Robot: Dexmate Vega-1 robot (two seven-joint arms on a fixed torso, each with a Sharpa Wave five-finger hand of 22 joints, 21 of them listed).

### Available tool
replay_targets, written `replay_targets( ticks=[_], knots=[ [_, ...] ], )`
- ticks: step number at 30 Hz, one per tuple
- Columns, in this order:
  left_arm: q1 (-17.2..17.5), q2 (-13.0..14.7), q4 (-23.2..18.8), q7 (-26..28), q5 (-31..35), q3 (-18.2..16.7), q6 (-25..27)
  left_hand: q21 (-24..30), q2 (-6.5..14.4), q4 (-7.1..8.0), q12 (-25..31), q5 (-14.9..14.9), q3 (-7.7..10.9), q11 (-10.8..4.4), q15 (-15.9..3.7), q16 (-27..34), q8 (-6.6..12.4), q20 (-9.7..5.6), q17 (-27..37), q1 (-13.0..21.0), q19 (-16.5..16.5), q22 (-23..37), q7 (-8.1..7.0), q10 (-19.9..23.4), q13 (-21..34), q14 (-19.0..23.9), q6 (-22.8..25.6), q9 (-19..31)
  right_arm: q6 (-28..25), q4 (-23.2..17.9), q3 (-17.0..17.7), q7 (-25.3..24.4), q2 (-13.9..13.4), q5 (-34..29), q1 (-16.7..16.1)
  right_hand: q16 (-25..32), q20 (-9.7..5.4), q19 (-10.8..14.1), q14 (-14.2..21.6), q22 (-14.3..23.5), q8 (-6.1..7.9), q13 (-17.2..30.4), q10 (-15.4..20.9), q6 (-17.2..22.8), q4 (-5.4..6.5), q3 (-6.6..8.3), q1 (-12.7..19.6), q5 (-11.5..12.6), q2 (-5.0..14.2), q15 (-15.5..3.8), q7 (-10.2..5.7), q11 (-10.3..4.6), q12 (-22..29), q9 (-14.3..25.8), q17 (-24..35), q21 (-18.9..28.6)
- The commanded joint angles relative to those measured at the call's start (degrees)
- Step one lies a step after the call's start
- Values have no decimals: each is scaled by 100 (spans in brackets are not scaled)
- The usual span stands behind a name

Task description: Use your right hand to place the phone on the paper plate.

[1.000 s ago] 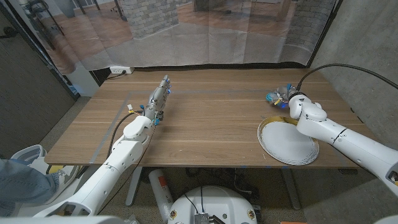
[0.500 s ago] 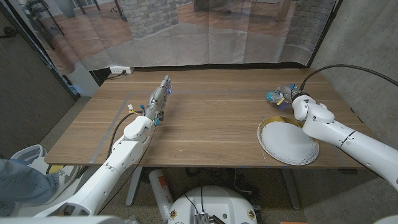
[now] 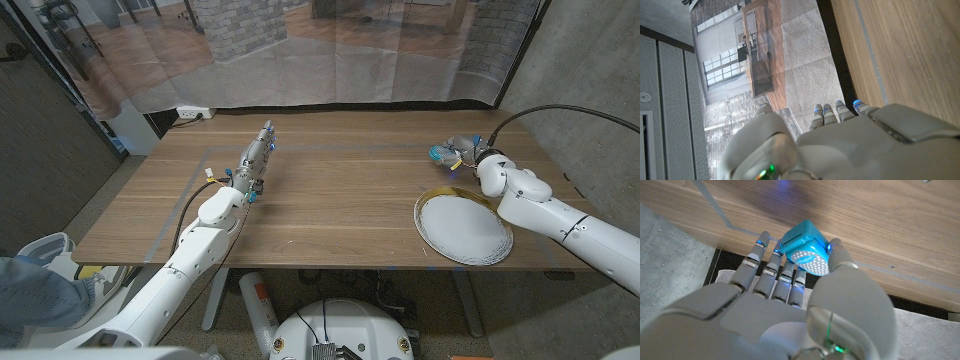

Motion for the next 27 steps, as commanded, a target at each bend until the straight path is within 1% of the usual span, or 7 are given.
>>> replay_targets(
  ticks=[1, 10, 15, 18, 23, 25, 27],
  knots=[
    [45, 61, -57, 25, -61, -55, 14, 27, 66, 23, -11, -24, -31, -41, 7, 13, -10, 47, 14, 13, -9, 17, 0, 12, 19, 20, 46, 17, 282, -183, 285, -207, -186, 70, -315, -15, -55, -6, -7, 16, 55, 12, 56, 418, 44, 29, 198, 47, 223, -592, -390, -102, 44, 34, 20, 2],
    [-81, 60, 92, -113, -72, -34, -30, 27, 72, 22, -12, -27, -34, -30, 11, 12, -10, 47, 14, 16, -10, 18, 0, 11, 19, 20, 47, 17, 210, -327, 314, -182, -211, -28, -394, -31, -87, -9, -22, 15, 44, 15, 47, 426, 39, 31, 224, 48, 235, -605, -399, -116, 39, 38, 24, -6],
    [-137, 22, 180, -140, -58, -16, -48, 28, 74, 22, -12, -29, -37, -62, 13, 13, -11, 47, 14, 18, -11, 18, -2, 13, 19, 23, 47, 17, 113, -431, 356, -241, -207, -85, -485, -40, -95, -11, -28, 15, 44, 17, 46, 439, 42, 27, 226, 47, 236, -614, -410, -106, 39, 42, 25, -10],
    [-172, 11, 236, -205, -74, -11, -59, 30, 76, 21, -8, -30, -38, -36, 9, 16, -8, 46, 14, 20, -6, 18, 0, 25, 19, 33, 55, 17, 100, -471, 339, -180, -247, -135, -489, -45, -96, -18, -32, 14, 46, 18, 56, 451, 47, 24, 224, 46, 238, -612, -412, -101, 42, 46, 26, -14],
    [-187, 2, 274, -218, -70, -26, -71, 36, 79, 21, -4, -33, -42, -18, 14, 18, -6, 46, 14, 21, 6, 18, 10, 38, 20, 41, 63, 18, 101, -621, 438, -186, -320, -118, -596, -51, -98, -21, -33, 14, 43, 19, 68, 457, 49, 22, 226, 46, 241, -612, -415, -106, 46, 47, 27, -18],
    [-191, 2, 290, -241, -72, -30, -84, 38, 80, 21, -4, -34, -43, -14, 10, 18, -7, 37, 14, 22, 12, 18, 14, 38, 20, 41, 63, 18, 64, -684, 463, -325, -309, -191, -674, -52, -101, -25, -31, 14, 40, 20, 71, 455, 51, 22, 226, 46, 243, -610, -417, -102, 47, 48, 26, -20],
    [-207, -2, 307, -258, -87, -29, -50, 37, 81, 21, -2, -34, -44, -11, 12, 18, -7, 30, 14, 22, 9, 18, 16, 44, 20, 41, 62, 18, 117, -718, 571, -320, -303, -42, -736, -64, -102, -46, -51, 14, 37, 21, 27, 458, 51, 19, 229, 46, 241, -611, -417, -100, 29, 50, 27, -30]
  ],
)
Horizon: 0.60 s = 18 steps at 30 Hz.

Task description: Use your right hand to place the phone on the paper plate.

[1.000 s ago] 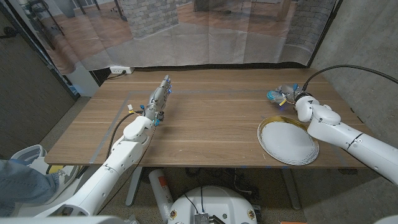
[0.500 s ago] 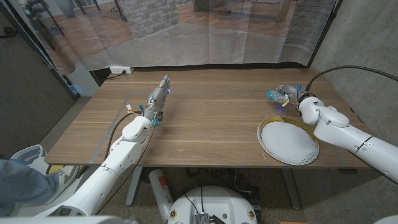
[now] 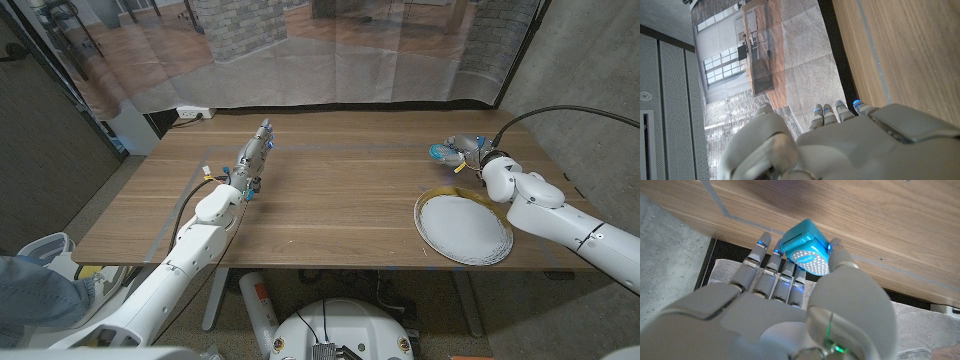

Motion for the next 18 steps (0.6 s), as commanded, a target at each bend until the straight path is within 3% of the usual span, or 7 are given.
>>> replay_targets(
  ticks=[1, 18],
  knots=[
    [-96, -25, 143, -126, -29, 5, 7, 35, 59, 3, -2, -34, -27, 21, 10, 17, -6, 30, 14, 0, 5, 19, 49, 14, 20, 40, 34, 18, -53, -281, 194, -174, -63, -40, -269, -28, -18, -10, -57, 14, 19, 22, -1, 462, 55, 15, 227, 29, 247, -609, -415, -71, -15, 26, 17, -36],
    [-113, -6, 86, -162, 14, 8, 40, 36, 68, 3, 18, -42, -38, 33, 19, 17, -1, 38, 14, 4, 2, 20, 43, 75, 21, 46, 56, 18, -182, -655, 408, -94, -311, 27, -677, -39, -7, -31, -42, 14, 21, 26, 49, 519, 55, 6, 248, 28, 257, -614, -443, -88, 1, 36, 24, -51]
  ],
)
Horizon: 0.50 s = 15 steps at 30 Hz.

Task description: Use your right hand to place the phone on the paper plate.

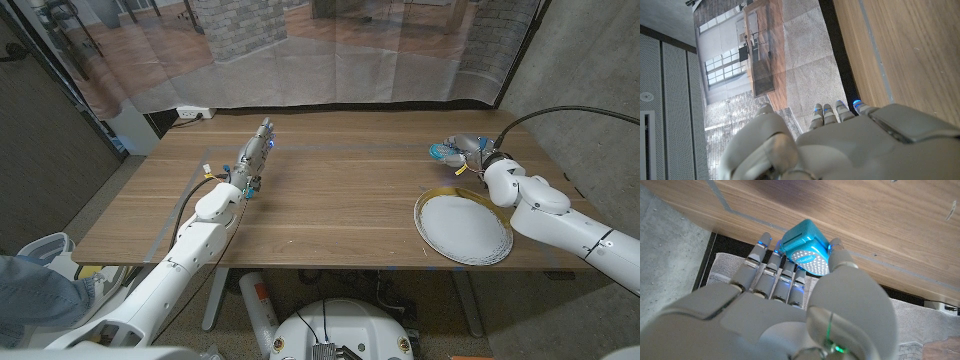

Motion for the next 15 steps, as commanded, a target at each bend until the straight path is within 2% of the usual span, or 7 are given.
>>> replay_targets(
  ticks=[1, 15],
  knots=[
    [-4, 21, -56, 5, 34, 2, 62, 35, 46, 4, 19, -9, -40, 25, -13, 17, 0, 41, 14, 28, -1, 20, 13, 66, 21, 18, 29, 18, -72, -250, 184, -17, -162, 92, -325, 4, -7, -30, 20, 14, 16, 22, 82, 498, 41, 25, 241, 39, 271, -616, -464, -60, 3, 10, 24, -5],
    [-43, 27, -117, -7, 12, 20, 135, 35, 55, 4, 21, -16, -50, 7, -27, 18, 4, 37, 14, 32, -6, 21, 21, 90, 24, 27, 52, 18, -139, -507, 387, -137, -334, 137, -671, -2, -14, -41, 29, 15, 7, 25, 110, 509, 39, 20, 260, 39, 284, -621, -471, -72, 11, 20, 32, -12]
  ],
)
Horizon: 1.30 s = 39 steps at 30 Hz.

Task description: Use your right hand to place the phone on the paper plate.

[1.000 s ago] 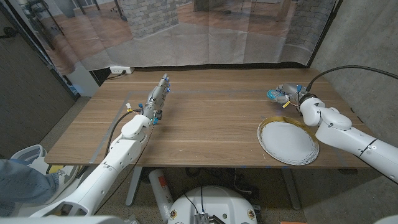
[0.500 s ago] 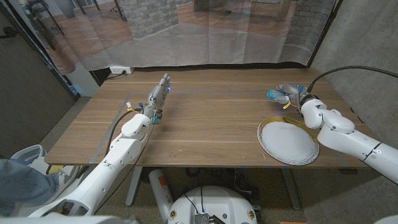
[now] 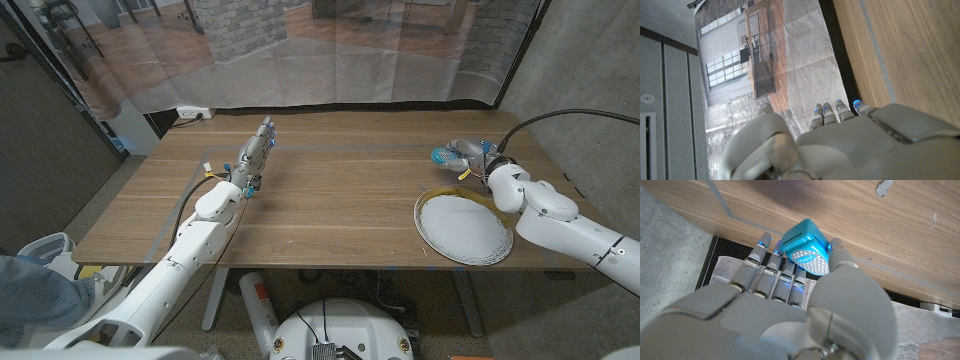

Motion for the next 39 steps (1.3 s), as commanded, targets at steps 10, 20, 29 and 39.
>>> replay_targets(
  ticks=[10, 20, 29, 39],
  knots=[
    [-93, -11, 18, -35, 13, 26, 37, 36, 38, 13, 18, -21, -17, -18, -7, 17, 0, 39, 15, 10, -7, 21, 20, 10, 25, 5, 51, 18, -133, -381, 370, -241, -249, 139, -585, -17, 0, -34, 23, 15, 0, 27, 114, 522, 44, 10, 242, 40, 303, -616, -481, -106, 19, 25, 34, -21],
    [-77, 21, -50, 30, 38, 2, 89, 36, 45, 12, 12, -26, -21, -24, -9, 16, 0, 42, 15, 14, -8, 21, 16, 6, 26, 5, 58, 18, -162, -505, 444, -272, -362, 144, -736, -35, 5, -43, 30, 16, -8, 29, 121, 534, 45, 14, 249, 41, 308, -619, -482, -91, 19, 27, 27, -27],
    [-83, 29, -55, 15, 43, 16, 120, 34, 52, 12, 8, -30, -25, -16, -16, 15, -4, 43, 15, 18, -15, 21, 16, 2, 26, 5, 53, 18, -268, -699, 652, -364, -491, 230, -1049, -33, 7, -48, 41, 16, -13, 30, 134, 542, 46, 8, 260, 39, 317, -621, -489, -96, 22, 34, 35, -30],
    [-118, -11, 4, -43, 11, 30, 96, 35, 57, 11, 10, -34, -29, -27, -15, 12, -3, 42, 15, 22, -14, 21, 18, 12, 27, 2, 59, 18, -313, -894, 892, -516, -606, 335, -1432, -43, 6, -56, 48, 16, -20, 31, 134, 544, 44, 9, 272, 39, 322, -637, -493, -111, 19, 41, 34, -33]
  ],
)
